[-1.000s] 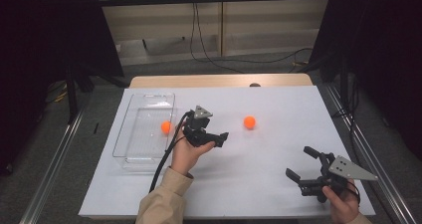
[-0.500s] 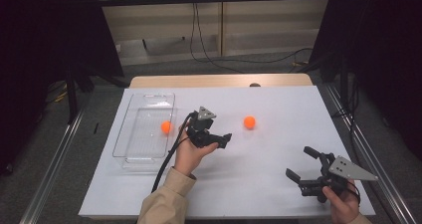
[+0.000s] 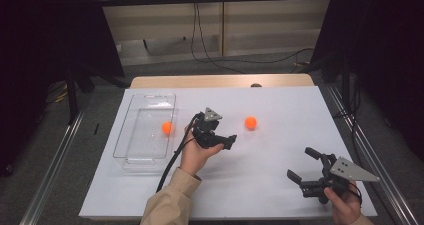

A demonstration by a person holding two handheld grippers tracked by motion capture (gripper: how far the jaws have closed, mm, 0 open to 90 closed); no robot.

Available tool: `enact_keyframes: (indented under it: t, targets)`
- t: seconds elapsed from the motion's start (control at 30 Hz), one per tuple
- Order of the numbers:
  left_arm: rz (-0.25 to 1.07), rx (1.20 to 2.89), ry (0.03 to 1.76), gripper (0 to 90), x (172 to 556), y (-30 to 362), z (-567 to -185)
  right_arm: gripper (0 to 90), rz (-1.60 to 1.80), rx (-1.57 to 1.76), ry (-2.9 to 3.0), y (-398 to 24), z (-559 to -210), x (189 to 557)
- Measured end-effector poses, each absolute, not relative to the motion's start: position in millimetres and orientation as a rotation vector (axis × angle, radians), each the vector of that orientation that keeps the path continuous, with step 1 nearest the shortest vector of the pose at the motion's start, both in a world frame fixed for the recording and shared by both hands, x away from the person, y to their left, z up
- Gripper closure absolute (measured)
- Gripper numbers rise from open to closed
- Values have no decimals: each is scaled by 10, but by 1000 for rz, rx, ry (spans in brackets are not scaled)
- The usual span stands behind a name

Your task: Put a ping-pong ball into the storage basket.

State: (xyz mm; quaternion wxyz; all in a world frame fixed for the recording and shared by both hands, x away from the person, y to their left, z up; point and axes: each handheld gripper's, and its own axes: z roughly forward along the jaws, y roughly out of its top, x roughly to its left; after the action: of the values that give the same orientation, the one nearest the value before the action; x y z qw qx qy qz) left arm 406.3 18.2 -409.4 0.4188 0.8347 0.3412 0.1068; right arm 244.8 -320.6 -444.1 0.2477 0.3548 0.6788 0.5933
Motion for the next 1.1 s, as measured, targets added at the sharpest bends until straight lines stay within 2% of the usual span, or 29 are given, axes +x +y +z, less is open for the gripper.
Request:
enact_keyframes:
  t: [1.1]
  targets:
    - [259,2102,854,81,4182,-140,-4234,10,1624,968,1849,-3202,-4439,2443]
